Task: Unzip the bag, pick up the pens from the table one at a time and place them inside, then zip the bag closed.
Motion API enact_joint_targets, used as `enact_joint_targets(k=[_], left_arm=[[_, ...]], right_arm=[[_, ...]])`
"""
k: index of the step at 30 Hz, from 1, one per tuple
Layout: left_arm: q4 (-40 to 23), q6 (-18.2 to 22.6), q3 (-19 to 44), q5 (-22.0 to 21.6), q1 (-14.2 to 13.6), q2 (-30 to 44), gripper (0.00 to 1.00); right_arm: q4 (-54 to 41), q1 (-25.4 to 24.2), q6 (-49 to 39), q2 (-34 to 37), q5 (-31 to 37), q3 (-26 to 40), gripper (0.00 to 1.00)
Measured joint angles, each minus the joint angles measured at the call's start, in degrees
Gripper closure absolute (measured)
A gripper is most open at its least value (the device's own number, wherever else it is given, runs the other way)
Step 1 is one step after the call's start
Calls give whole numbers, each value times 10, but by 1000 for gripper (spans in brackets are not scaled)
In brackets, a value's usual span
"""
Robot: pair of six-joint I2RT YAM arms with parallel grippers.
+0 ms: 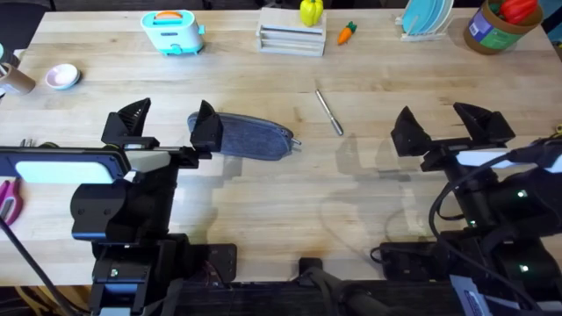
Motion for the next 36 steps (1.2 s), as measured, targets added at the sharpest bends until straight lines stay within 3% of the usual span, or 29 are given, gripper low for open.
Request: enact_joint_targets(k=[17, 23, 29, 36], left_arm=[[-15, 0, 0, 0, 0, 0, 8], [-72, 5, 16, 0, 0, 0, 10], [-184, 52, 131, 0, 0, 46, 9], [-312, 114, 342, 10, 0, 235, 10]], right_arm=[[-8, 0, 1, 0, -1, 1, 5], [-121, 0, 36, 3, -19, 49, 5], [-238, 0, 56, 83, -32, 155, 6], [-336, 0, 59, 271, -52, 377, 6]])
